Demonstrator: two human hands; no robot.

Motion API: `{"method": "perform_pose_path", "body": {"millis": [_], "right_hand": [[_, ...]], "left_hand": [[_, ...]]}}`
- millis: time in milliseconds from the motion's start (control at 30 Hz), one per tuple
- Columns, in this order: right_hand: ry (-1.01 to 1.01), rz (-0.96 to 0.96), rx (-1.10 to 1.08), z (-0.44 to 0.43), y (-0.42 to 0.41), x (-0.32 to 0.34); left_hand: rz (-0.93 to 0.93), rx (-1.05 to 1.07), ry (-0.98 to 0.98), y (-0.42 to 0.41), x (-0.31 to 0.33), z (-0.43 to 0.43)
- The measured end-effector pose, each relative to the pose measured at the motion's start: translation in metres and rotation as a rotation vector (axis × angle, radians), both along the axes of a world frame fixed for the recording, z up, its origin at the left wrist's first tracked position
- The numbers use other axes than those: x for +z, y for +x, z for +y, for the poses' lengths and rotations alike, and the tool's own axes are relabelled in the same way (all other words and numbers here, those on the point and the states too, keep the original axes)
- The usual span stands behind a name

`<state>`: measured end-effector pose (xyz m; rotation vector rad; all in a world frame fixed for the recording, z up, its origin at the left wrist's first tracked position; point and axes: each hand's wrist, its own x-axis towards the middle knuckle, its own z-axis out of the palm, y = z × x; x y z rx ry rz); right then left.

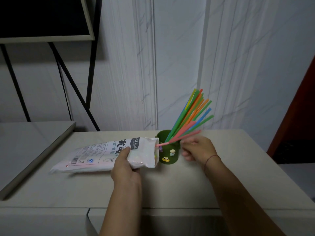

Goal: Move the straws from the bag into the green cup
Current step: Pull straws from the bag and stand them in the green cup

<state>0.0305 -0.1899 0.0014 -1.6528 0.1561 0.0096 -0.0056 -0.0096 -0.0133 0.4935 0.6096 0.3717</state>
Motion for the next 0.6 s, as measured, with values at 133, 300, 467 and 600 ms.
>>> {"method": "perform_pose_path", "body": {"millis": [133,300,467,600], "right_hand": [[0.214,0.318,0.204,0.010,-0.019,-0.001],[0.617,0.477,0.297,0.025,-0.025,0.000],[0.754,0.485,0.265,0.030,-0.024,-0.002],[0.791,0.498,0.273,0.035,-0.024,-0.005]], "left_hand": [[-0.005,0.032,0.081,-0.004,0.004,-0.005],[-0.057,0.145,0.296,-0.012,0.015,-0.013],[-0.125,0.158,0.537,-0.017,0.022,-0.017],[-0.129,0.156,0.575,-0.016,0.021,-0.018]]}}
